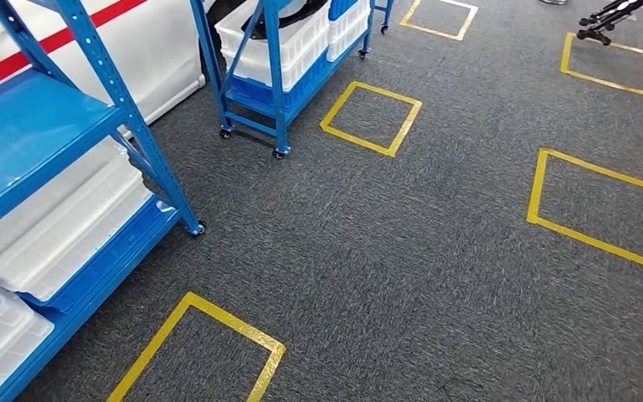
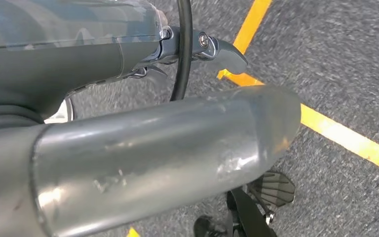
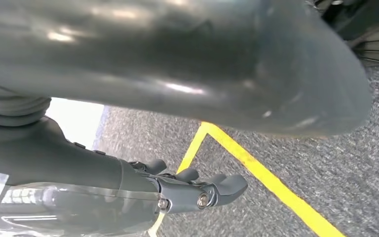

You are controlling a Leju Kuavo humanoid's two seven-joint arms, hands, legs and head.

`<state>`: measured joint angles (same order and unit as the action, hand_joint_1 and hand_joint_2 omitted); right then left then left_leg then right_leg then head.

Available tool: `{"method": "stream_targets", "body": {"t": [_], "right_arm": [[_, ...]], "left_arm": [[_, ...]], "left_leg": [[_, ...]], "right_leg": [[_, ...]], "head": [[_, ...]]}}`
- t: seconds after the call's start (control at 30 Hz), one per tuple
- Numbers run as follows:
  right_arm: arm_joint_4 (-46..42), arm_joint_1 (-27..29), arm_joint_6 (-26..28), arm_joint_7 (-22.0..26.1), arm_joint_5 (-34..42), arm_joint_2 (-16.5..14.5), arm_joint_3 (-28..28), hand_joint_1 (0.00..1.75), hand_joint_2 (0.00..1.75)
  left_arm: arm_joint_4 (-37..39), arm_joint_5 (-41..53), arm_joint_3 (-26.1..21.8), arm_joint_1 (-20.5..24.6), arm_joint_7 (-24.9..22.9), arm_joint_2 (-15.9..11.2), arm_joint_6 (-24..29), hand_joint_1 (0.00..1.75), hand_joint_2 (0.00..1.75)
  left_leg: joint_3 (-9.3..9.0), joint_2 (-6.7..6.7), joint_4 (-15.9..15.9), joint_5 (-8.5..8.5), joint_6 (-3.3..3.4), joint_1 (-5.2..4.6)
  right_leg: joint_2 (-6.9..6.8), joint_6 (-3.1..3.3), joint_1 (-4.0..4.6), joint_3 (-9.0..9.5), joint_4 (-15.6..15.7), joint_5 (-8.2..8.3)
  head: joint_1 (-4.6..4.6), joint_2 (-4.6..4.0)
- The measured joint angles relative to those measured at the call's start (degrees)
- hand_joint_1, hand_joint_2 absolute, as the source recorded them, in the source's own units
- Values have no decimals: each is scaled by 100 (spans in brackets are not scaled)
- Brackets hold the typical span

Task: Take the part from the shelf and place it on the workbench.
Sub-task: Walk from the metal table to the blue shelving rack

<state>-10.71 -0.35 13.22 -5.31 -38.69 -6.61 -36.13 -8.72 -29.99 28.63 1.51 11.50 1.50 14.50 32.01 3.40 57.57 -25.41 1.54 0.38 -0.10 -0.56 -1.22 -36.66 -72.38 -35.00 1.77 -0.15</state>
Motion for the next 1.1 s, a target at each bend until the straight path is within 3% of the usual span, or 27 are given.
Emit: {"method": "stream_targets", "body": {"t": [0.03,0.1,0.17,0.23,0.3,0.37,0.43,0.47,0.5,0.57,0.63,0.67,0.73,0.77,0.83,0.9,0.93,0.97,1.0,1.03,1.1], "right_arm": [[0,6,0,1,-1,-4,0,0,0],[0,19,0,2,-6,-5,-2,0,0],[0,18,-1,8,-10,-5,-5,0,0],[0,-9,-4,12,-13,-5,-7,0,0],[0,-13,-11,12,-15,-3,-7,0,0],[0,19,-27,12,-16,12,-10,0,0],[2,40,-51,11,-21,54,-14,0,0],[3,41,-61,11,-24,77,-16,0,0],[4,39,-68,11,-27,93,-18,0,0],[4,32,-75,11,-29,108,-20,0,0],[4,30,-77,10,-30,113,-24,0,0],[4,22,-76,9,-31,114,-27,0,0],[4,-19,-77,8,-33,115,-32,0,0],[4,-39,-77,5,-34,114,-33,0,0],[4,-46,-77,1,-38,102,-35,0,0],[4,-21,-74,-2,-40,61,-40,0,0],[4,-10,-73,-3,-42,37,-43,0,0],[5,1,-71,-4,-43,17,-46,0,0],[5,10,-70,-4,-45,3,-48,0,0],[6,15,-70,-4,-46,-6,-49,0,0],[7,25,-70,-3,-49,-14,-51,0,0]], "left_arm": [[0,0,0,-1,0,0,-1,0,0],[0,0,0,4,0,7,-1,0,0],[0,-1,0,8,1,11,-1,0,0],[3,-3,0,-11,1,4,-1,0,0],[10,-4,0,-22,-1,-4,-1,0,0],[13,-5,0,-4,-2,-7,-2,0,0],[13,-7,0,8,-3,-7,-2,0,0],[13,-8,0,4,-4,-8,-1,0,0],[13,-9,0,-3,-6,-9,-1,0,0],[14,-9,0,-16,-13,-11,3,0,0],[15,-9,0,-8,-18,-13,8,0,0],[15,-9,0,-7,-20,-13,10,0,0],[19,-9,0,-19,-31,-16,10,0,0],[20,-9,0,-30,-38,-16,10,0,0],[23,-9,0,-20,-49,-15,9,0,0],[23,-9,1,1,-49,-15,8,0,0],[23,-9,1,4,-48,-16,8,0,0],[24,-11,2,3,-48,-17,10,0,0],[24,-15,3,-1,-48,-18,12,0,0],[24,-18,3,-7,-48,-18,14,0,0],[24,-23,4,-8,-48,-12,16,0,0]], "left_leg": [[-6,82,7,-2,-5,-1],[10,228,39,-15,-34,-4],[53,348,61,-21,-99,3],[80,443,49,-10,-180,19],[150,237,193,-118,-233,16],[394,-108,726,-450,-264,17],[690,-235,1364,-744,-305,36],[742,-262,1494,-760,-325,45],[690,-292,1420,-672,-342,53],[326,-454,759,-345,-349,66],[23,-651,198,-151,-295,50],[-19,-693,95,-136,-256,34],[-7,-591,84,-126,-175,11],[-17,-535,55,-108,-137,14],[-50,-424,-5,-58,-54,35],[-37,-309,-16,-28,-4,33],[-26,-239,-13,-22,6,27],[-22,-157,-8,-19,9,22],[-22,-71,-2,-19,8,21],[-27,15,7,-21,3,22],[-22,174,36,-29,-30,18]], "right_leg": [[52,19,0,110,304,229],[320,61,0,376,1015,599],[471,84,16,492,1344,692],[350,125,21,519,1395,701],[197,195,6,559,1471,738],[18,243,13,581,1509,751],[-169,265,33,581,1503,735],[-257,266,38,582,1499,726],[-339,260,39,585,1492,713],[-484,224,38,608,1466,676],[-610,157,56,637,1430,625],[-663,121,63,653,1420,607],[-753,52,59,693,1430,594],[-710,15,41,713,1414,570],[-409,-36,10,620,1147,362],[-90,-44,-3,292,472,-7],[-38,-44,-4,110,121,-142],[-20,-44,-6,-5,-82,-164],[-9,-42,-9,-31,-88,-70],[11,-34,-13,42,113,121],[198,-3,-18,328,826,534]], "head": [[0,0],[1,0],[1,0],[0,0],[1,0],[2,0],[3,0],[2,0],[3,0],[2,0],[2,0],[2,0],[2,0],[2,0],[2,0],[2,0],[2,0],[2,0],[2,0],[2,0],[1,0]]}}
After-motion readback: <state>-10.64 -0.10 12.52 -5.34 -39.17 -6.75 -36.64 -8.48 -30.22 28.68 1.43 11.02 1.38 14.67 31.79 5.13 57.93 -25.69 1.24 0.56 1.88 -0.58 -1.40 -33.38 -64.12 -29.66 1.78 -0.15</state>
